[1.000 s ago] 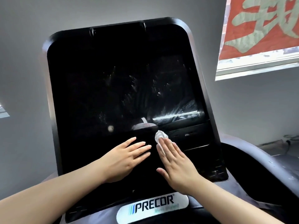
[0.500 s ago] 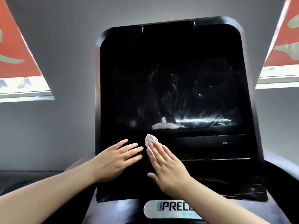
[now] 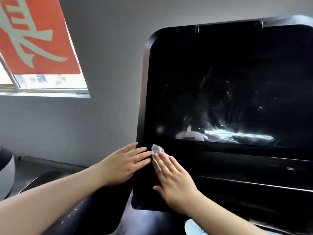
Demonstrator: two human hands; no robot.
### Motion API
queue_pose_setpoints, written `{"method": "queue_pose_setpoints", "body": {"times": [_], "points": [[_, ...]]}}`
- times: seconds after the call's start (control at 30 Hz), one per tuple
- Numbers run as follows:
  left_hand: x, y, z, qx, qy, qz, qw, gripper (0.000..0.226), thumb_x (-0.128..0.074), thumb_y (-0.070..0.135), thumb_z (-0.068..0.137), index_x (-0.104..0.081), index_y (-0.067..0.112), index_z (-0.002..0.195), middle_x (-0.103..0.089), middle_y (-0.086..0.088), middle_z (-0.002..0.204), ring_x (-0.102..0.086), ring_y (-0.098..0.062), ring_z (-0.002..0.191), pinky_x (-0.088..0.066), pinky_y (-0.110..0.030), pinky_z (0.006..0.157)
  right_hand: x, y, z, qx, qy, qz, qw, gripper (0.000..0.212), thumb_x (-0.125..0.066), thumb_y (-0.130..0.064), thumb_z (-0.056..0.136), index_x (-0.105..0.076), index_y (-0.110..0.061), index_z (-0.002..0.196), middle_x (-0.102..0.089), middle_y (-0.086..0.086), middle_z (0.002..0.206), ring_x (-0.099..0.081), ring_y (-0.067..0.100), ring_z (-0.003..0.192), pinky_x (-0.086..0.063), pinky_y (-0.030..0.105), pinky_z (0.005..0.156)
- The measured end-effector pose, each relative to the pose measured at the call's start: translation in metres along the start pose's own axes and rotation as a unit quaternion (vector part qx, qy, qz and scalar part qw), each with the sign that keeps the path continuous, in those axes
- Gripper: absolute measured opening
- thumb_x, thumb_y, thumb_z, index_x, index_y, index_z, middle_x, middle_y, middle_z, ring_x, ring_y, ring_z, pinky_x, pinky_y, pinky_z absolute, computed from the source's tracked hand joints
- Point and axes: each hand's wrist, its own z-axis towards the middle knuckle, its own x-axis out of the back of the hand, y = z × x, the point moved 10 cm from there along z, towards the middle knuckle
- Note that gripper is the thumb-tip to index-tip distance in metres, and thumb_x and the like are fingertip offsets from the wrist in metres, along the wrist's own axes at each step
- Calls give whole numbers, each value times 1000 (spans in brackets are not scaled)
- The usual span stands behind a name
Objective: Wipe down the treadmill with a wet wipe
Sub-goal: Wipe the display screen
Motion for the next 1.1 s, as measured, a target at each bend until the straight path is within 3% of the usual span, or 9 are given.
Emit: {"method": "queue_pose_setpoints", "body": {"times": [0.13,0.23,0.33,0.47,0.7,0.9,0.97,1.03,1.1], "points": [[0,-16,-4,-1,26,7,1000,48,-40,24,82,-61,13,124,-55,-7,134,-41,-23,127,-14,-39,113,0,-4,5,132,-43,-22,990,68,-28,-51,83,-53,-13,134,-45,2,144,-36,17,136,-16,37,112],[2,-32,-2,11,54,5,998,48,-39,21,83,-54,15,128,-54,-7,135,-38,-22,127,-14,-38,113,14,11,27,173,-31,-48,983,66,-27,-51,85,-53,-14,134,-48,0,142,-42,16,133,-20,39,110],[7,-52,0,43,73,-13,996,48,-38,20,85,-43,14,132,-51,-9,138,-39,-22,127,-21,-38,111,27,31,69,121,-18,-64,990,67,-27,-50,87,-52,-9,133,-49,6,141,-44,19,132,-22,41,108],[8,-75,-2,84,85,-36,992,48,-37,20,85,-44,11,131,-50,-13,138,-42,-24,125,-26,-39,108,25,31,87,30,-14,-45,998,70,-25,-51,90,-45,-3,136,-41,12,145,-36,25,136,-20,42,109],[12,-84,-3,61,115,-44,991,48,-37,17,84,-43,11,132,-49,-12,138,-40,-23,126,-25,-39,109,18,-9,42,168,-26,-61,984,70,-27,-57,89,-53,-10,133,-48,8,141,-42,21,134,-20,46,108],[27,-110,19,92,143,-84,982,51,-34,18,86,-40,10,136,-48,-11,139,-43,-23,126,-30,-38,111,44,65,121,102,-1,-92,991,63,-26,-50,91,-45,-11,137,-48,4,141,-43,19,133,-19,47,109],[34,-122,30,110,153,-104,977,52,-34,18,84,-45,7,134,-48,-14,138,-41,-22,125,-32,-37,108,53,83,139,69,-15,-94,993,63,-22,-50,92,-34,-11,140,-42,3,145,-39,19,135,-14,47,111],[41,-130,40,122,159,-128,971,54,-34,17,83,-48,1,132,-48,-17,138,-38,-22,126,-26,-30,111,55,91,150,59,-28,-98,993,63,-14,-51,92,-16,-14,144,-19,0,153,-19,17,143,-2,43,117],[45,-135,50,134,162,-148,966,56,-33,19,83,-46,1,135,-45,-15,141,-38,-21,129,-23,-26,111,59,90,153,70,-22,-66,995,59,-29,-39,96,-17,-16,149,-14,0,155,-11,18,144,-7,42,118]]}}
